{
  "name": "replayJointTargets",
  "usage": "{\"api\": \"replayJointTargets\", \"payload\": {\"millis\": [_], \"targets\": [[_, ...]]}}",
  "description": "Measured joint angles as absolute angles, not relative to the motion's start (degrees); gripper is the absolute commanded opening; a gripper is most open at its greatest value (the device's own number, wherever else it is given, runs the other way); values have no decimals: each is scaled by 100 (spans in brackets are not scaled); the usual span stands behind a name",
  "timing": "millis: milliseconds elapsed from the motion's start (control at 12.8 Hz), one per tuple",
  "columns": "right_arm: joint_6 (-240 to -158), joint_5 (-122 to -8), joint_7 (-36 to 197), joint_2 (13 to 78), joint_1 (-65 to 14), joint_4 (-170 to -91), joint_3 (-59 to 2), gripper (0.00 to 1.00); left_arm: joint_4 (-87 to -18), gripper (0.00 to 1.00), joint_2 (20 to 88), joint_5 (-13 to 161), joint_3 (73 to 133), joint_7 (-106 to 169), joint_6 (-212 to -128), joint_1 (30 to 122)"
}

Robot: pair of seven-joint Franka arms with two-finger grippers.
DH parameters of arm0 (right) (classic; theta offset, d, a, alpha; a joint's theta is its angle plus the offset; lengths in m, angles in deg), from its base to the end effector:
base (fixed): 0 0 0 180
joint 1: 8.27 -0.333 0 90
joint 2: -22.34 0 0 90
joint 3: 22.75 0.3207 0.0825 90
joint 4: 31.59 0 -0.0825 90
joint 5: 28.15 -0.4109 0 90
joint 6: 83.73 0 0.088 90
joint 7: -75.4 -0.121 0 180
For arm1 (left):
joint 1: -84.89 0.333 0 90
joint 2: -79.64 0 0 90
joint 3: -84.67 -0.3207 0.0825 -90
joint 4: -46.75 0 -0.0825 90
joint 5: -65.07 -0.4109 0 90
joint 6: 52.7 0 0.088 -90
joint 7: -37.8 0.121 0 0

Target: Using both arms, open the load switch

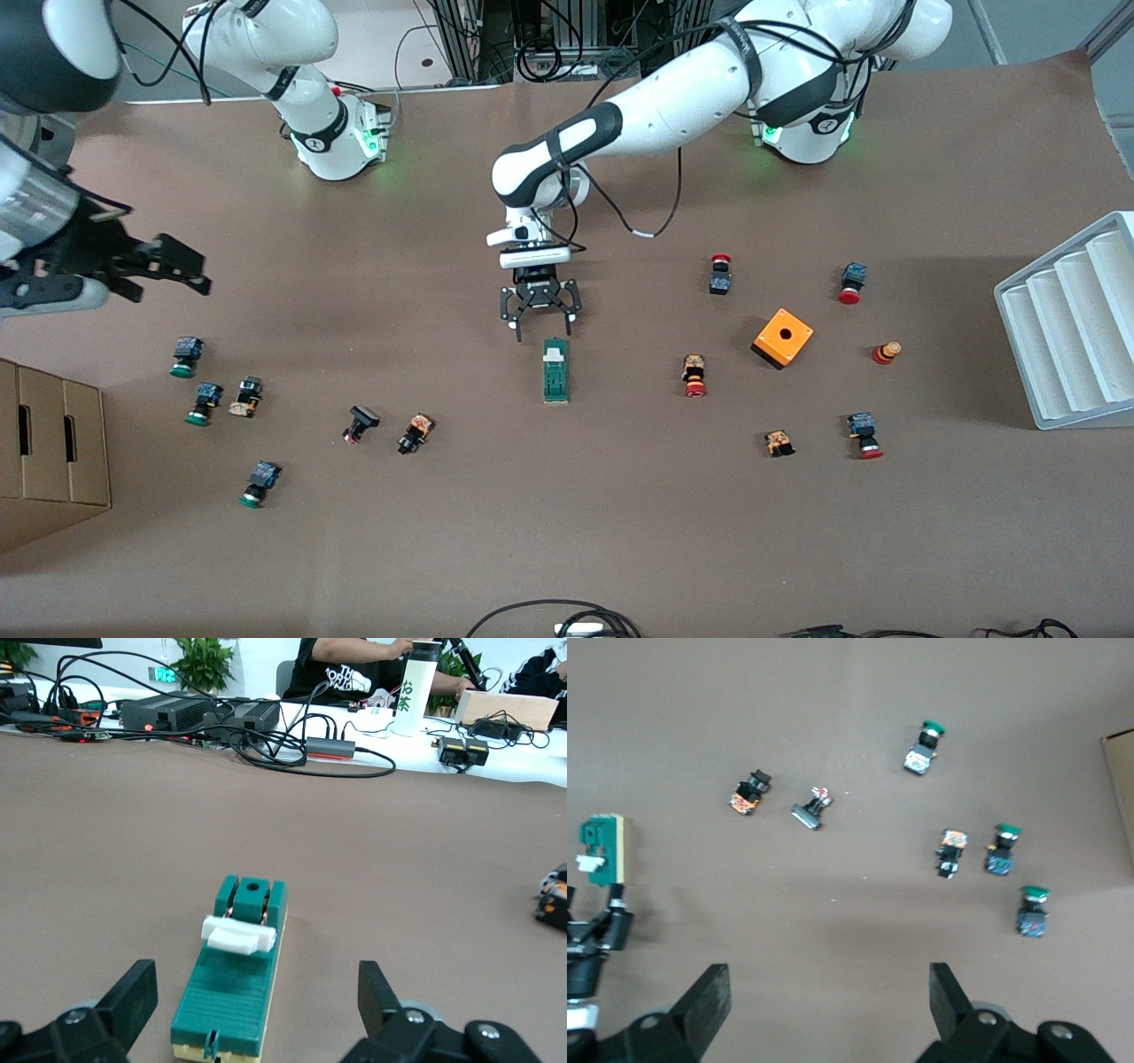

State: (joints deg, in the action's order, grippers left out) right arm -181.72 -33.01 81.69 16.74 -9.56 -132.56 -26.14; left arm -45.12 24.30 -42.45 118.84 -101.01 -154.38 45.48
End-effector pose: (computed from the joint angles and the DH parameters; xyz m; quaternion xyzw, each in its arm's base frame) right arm 0.5611 -0.0128 0.5874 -0.9982 -0.0317 -0.0260 0.0432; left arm 0.3430 -0.6206 0.1121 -0.8359 -0.0851 -0.5423 0.0057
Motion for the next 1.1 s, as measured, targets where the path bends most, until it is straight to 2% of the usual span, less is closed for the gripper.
{"api": "replayJointTargets", "payload": {"millis": [157,1097], "targets": [[-18173,-3204,8398,1659,-999,-13258,-2825,100,-4542,100,2749,-3804,11890,-9816,-15603,4538],[-18245,-2875,8398,1885,-1227,-13061,-2814,100,-4528,100,4870,-651,11878,-6810,-16219,4791]]}}
